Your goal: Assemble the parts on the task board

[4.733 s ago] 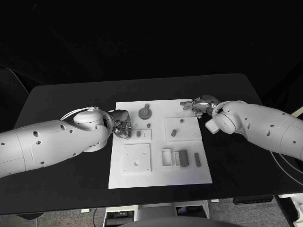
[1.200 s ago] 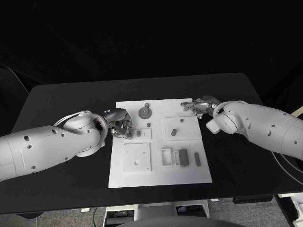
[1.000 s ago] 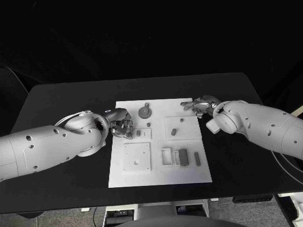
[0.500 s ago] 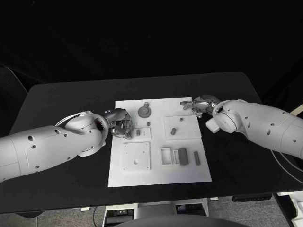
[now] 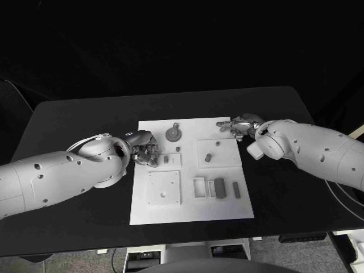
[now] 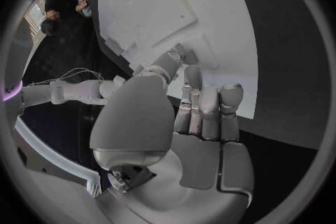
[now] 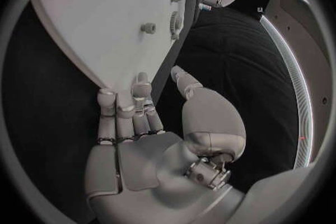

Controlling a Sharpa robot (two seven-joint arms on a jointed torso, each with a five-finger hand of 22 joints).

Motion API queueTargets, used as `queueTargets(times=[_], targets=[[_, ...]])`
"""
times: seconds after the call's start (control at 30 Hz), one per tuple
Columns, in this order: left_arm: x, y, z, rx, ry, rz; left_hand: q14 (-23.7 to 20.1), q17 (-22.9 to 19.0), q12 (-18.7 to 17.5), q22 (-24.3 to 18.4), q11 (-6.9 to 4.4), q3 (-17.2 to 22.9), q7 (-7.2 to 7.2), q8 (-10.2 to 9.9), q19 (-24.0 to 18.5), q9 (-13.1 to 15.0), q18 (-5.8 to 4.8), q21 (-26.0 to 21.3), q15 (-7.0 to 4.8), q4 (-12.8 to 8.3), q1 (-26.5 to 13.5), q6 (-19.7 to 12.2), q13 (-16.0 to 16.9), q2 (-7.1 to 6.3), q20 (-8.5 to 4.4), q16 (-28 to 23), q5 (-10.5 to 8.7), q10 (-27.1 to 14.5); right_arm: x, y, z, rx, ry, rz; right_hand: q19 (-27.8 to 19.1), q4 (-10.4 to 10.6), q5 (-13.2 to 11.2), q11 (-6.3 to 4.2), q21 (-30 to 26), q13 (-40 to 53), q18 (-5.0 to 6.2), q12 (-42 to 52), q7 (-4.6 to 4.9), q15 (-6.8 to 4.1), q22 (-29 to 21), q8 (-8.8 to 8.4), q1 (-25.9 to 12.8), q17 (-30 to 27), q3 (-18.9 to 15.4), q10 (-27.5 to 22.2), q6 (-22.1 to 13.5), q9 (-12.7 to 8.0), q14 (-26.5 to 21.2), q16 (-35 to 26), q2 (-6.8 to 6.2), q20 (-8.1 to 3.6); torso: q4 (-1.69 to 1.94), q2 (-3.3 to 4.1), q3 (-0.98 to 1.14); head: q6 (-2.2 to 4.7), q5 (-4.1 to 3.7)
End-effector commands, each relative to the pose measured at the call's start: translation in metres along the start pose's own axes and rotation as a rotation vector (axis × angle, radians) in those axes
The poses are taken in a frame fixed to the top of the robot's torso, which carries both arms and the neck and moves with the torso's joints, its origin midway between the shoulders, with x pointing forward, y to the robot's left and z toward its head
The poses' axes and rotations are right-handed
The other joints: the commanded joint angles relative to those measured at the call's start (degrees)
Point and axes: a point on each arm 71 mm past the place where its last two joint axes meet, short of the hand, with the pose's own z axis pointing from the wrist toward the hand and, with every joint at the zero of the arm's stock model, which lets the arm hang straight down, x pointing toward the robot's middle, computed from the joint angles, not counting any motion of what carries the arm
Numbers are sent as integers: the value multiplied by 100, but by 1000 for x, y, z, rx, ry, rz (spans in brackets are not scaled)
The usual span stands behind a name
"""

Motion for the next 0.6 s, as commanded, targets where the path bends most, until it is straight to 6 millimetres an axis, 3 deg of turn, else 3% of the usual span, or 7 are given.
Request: queueTargets(times=[0.03,0.6], targets=[[1,0,0,-8,12,10,5,-10,-22,-8,70,26,14,33,58,12,237,-36,-48,26,39,69,-5,26,-2,-27,24,62,3,-1,0,0,24,-8,18,11,2,27,730,-10,160,-27,43,-41,-4,-25,-67,-8,-27,-31,-2,-7,-5,-20,4,-14,-2,1,1,-4,-1],[2,1,1,-17,15,14,12,-13,-22,-12,70,55,6,59,69,26,236,-38,-49,42,55,129,-6,54,-1,-27,27,70,3,-1,0,1,26,-8,17,12,2,28,729,-11,159,-27,43,-40,-5,-25,-69,-8,-27,-32,-2,-8,-6,-20,5,-14,-1,-1,6,-10,-6]])
